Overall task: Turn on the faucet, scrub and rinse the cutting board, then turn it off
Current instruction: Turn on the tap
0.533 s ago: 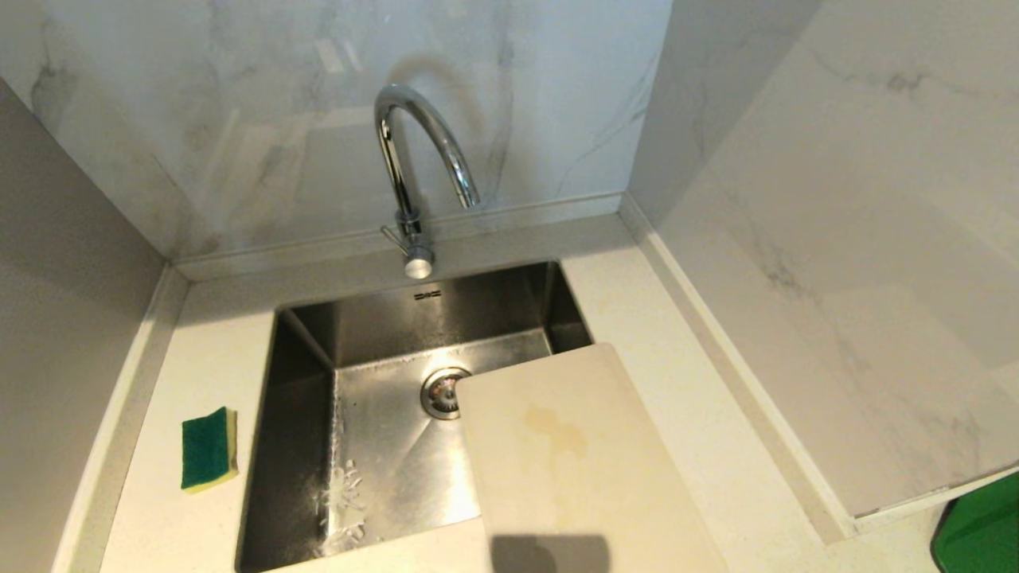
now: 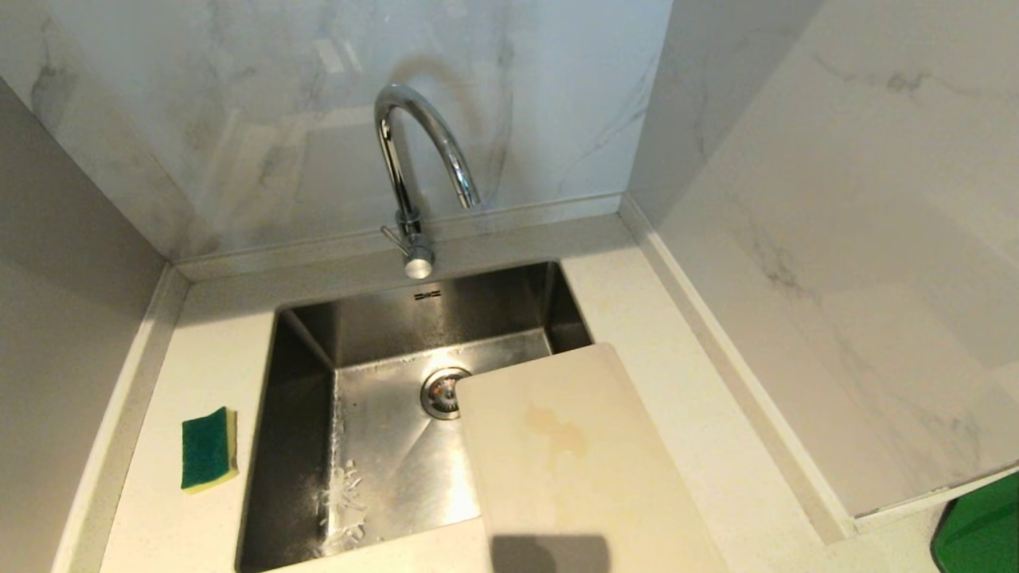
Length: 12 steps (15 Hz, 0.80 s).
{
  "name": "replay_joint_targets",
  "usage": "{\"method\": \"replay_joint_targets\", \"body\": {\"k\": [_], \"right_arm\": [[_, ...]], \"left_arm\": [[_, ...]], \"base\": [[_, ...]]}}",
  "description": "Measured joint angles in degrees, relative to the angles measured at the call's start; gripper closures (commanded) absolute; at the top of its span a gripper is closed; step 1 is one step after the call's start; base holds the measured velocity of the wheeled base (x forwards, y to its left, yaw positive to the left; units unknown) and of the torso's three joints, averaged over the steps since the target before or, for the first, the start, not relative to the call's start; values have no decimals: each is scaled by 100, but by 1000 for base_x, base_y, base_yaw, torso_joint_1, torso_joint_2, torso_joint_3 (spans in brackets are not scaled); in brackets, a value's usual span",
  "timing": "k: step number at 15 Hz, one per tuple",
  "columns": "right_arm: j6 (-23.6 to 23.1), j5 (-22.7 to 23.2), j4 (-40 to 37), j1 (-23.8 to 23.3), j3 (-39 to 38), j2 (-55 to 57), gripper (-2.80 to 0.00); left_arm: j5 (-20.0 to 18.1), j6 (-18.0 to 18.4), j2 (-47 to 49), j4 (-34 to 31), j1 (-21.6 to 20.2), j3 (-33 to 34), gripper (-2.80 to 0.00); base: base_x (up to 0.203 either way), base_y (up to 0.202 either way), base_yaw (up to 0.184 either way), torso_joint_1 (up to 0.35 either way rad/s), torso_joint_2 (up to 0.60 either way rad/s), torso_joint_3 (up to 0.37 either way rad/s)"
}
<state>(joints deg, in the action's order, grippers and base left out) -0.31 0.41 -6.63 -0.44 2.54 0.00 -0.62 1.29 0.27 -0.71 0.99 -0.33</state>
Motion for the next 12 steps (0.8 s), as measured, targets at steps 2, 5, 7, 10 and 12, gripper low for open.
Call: {"method": "replay_joint_targets", "body": {"k": [2,5,7,10,12], "right_arm": [[-2,3,0,0,0,0,0],[7,0,-1,0,0,0,0],[1,0,0,0,2,0,0],[-2,0,0,0,2,0,0],[-2,0,0,0,2,0,0]], "left_arm": [[24,-9,2,-109,2,-60,0],[-51,-4,101,-769,6,-585,0],[-257,31,262,-1366,6,-1079,0],[-476,351,719,-1538,6,-1534,0],[-626,435,1223,-1356,6,-1825,0]], "base": [[0,0,0,0,0,0],[0,0,0,0,0,0],[0,0,0,0,0,0],[0,0,0,0,0,0],[0,0,0,0,0,0]]}}
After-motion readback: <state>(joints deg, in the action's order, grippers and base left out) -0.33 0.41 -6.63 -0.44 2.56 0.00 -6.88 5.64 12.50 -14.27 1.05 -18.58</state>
